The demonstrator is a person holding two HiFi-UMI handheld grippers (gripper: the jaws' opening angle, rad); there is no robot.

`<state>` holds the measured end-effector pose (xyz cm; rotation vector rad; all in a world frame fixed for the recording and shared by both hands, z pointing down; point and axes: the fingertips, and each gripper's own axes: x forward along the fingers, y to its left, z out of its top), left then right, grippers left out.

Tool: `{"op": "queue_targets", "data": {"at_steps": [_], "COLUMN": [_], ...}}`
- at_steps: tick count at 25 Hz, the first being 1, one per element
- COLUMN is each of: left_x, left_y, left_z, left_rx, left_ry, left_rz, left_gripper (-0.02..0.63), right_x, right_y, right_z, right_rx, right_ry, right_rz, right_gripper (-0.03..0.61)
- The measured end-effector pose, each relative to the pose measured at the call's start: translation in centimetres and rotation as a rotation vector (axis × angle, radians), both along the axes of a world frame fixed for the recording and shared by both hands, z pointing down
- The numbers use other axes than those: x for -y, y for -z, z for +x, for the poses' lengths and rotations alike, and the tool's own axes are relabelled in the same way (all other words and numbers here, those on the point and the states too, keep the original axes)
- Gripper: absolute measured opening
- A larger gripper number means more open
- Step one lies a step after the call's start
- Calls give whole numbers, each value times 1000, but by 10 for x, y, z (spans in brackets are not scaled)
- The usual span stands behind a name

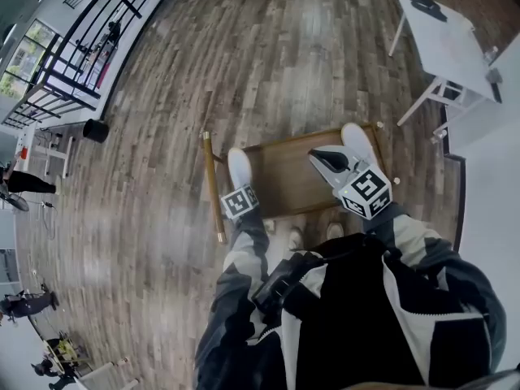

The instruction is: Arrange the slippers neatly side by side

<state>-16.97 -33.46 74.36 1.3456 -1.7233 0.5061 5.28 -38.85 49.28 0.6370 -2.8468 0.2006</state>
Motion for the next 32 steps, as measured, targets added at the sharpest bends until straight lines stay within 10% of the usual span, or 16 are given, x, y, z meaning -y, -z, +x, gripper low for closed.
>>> {"op": "queue_targets", "data": {"at_steps": [17,24,32], "left_x": [20,30,43], "left_y": [-46,-42,-24], "left_z": [-20,-13,-6], "left_rx": [-44,-39,-15], "left_ry": [-29,-90,-128], "left_rz": [-79,-71,-9], "left_gripper": [37,193,207], "right_x": [8,11,11], "right_y": [-12,-9,-12], "right_z": [-11,-13,-15], "right_rx": [-64,-61,-55], "right_ry": [-80,-102,-94], "right_rz": [-12,-16,-15], "right_gripper": [11,11,11]}}
